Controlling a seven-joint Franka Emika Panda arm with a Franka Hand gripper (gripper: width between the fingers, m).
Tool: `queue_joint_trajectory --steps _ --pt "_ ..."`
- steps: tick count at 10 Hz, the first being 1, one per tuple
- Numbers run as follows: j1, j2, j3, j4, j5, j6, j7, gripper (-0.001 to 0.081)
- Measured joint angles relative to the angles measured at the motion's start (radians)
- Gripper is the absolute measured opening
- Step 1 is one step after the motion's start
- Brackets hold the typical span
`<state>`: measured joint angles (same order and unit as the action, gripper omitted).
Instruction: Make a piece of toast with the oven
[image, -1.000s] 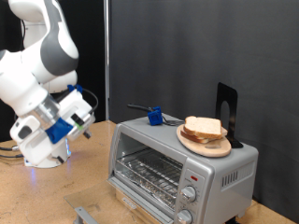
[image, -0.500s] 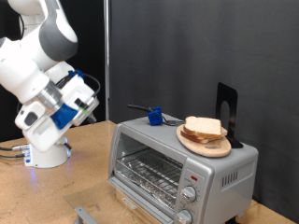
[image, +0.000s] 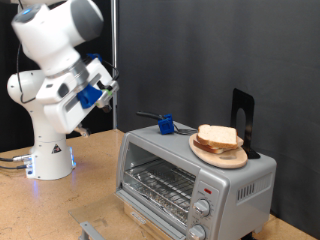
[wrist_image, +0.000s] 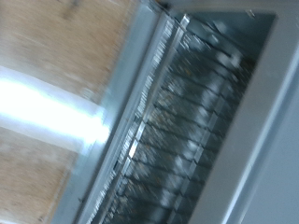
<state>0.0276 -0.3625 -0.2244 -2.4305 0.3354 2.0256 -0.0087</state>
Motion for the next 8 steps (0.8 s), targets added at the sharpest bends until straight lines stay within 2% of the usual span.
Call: queue_joint_trajectory --steps 1,2,3,4,6,7,8 --pt "-0.006 -0.008 0.028 0.010 -0.071 -0.004 0.024 0.0808" --pt "-0.006 -0.007 0.023 0.006 -0.038 -0.004 0.022 0.0808" --pt "0.001 -0.008 0.015 0.004 0.018 -0.004 -0.023 0.0808" --pt "0.019 -0.019 0.014 0.007 0.081 -0.022 -0.094 0.0808" --pt "0.069 -0.057 0.022 0.018 0.119 -0.085 -0.181 0.0808" --pt "0.086 -0.075 0.040 0.021 0.119 -0.096 -0.185 0.0808" --pt "0.097 -0.093 0.069 0.021 0.119 -0.070 -0.176 0.0808"
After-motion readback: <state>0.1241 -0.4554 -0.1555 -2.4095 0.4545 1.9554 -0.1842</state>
